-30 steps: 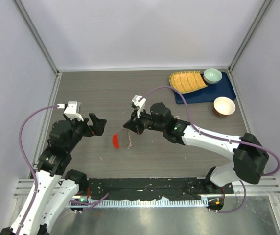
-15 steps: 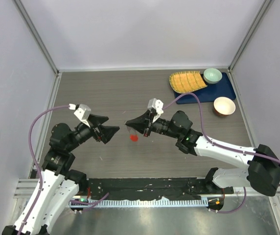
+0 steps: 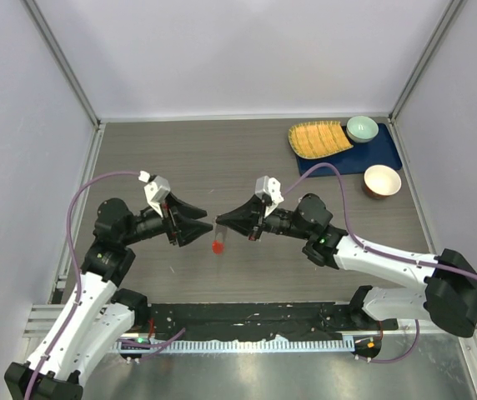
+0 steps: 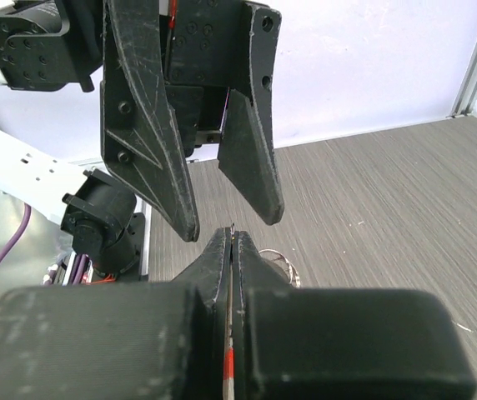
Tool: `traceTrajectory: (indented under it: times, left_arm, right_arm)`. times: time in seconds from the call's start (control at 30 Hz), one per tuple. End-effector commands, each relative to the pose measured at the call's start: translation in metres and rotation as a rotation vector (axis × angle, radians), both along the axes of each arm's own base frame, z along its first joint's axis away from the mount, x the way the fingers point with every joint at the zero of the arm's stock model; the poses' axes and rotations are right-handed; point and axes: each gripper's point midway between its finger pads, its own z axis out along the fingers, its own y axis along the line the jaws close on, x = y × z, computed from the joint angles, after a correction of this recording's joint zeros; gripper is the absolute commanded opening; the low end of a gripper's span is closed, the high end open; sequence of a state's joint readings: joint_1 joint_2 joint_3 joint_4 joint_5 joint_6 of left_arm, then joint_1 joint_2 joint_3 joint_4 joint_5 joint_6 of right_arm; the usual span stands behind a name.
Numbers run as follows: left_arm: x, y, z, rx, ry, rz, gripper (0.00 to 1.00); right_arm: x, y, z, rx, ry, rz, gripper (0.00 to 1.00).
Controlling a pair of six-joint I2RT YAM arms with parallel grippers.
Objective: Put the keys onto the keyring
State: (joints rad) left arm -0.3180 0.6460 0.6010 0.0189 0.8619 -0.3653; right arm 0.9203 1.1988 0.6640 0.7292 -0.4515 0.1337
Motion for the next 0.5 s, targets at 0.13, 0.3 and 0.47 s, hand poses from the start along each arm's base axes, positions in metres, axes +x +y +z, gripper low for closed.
traceTrajectory:
  times: [0.13,0.3,0.47]
  left_arm:
    - [-0.0129,-0.0092,0.0054,-0.017,-0.056,-0.115,0.49]
    - [-0.0151,-0.0119,0.0056,-0.018,-0.057,-0.135,0.44]
    - [-0.0186,-0.0129,0.0088,-0.024,-0.076,-0.147,0.34]
  right_arm:
    - [-0.0137,-0.0069,0.0394,0.118,-0.088,0.038,0.01]
    - [-0.0163,-0.0044,0.0386,0.120,-0.080,0.061,0.01]
    - [-0.0170,-0.0003,0.0357,0.120,-0.069,0.081,0.01]
